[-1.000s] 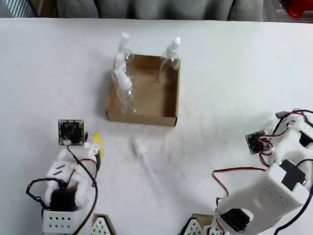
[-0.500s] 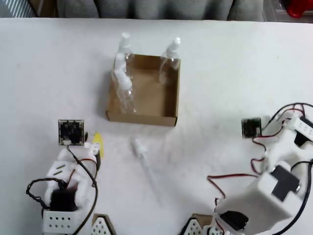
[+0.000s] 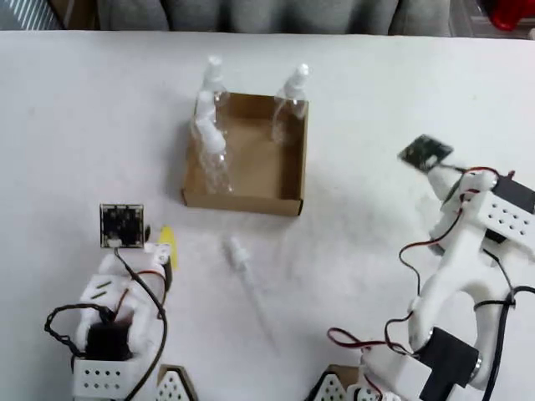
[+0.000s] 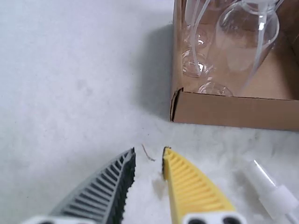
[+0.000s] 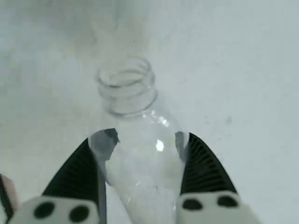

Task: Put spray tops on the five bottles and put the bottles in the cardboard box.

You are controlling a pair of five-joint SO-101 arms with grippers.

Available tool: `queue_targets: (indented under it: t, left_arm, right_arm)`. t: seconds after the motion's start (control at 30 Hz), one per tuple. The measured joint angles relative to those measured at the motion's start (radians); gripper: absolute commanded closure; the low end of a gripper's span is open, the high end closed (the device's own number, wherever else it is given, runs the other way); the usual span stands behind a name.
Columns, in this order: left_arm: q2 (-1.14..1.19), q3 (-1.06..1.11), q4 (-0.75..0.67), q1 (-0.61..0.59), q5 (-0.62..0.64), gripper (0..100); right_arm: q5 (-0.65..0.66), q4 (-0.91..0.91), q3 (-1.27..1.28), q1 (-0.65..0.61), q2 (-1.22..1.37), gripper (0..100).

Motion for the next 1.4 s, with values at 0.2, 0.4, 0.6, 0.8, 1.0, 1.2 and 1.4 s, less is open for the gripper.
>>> queue_targets:
  t: [0.2,0.4,0.6,0.8,1.0,1.2,1.4]
  left_arm:
    - [0.0,0.0,0.002,0.0,0.0,89]
    - [0.0,0.0,0.002,0.0,0.0,89]
    - [0.0,0.0,0.002,0.0,0.0,89]
    - [0.0,0.0,0.002,0.0,0.0,89]
    - [0.0,0.0,0.002,0.0,0.0,89]
    - [0.0,0.0,0.002,0.0,0.0,89]
    - [0.0,0.0,0.002,0.0,0.0,89]
  right_arm:
    - [-0.433,0.032,0.0,-0.009,0.015,97.6]
    - [-0.726,-0.04,0.0,-0.023,0.138,97.2]
    - [-0.842,-0.137,0.0,-0.029,0.282,81.2]
    - [-0.83,-0.161,0.0,-0.071,0.316,68.6]
    - [-0.806,-0.173,0.0,-0.109,0.316,62.5]
    - [-0.735,-0.157,-0.006,-0.112,0.316,62.6]
    - [-0.669,0.081,-0.201,-0.114,0.318,62.6]
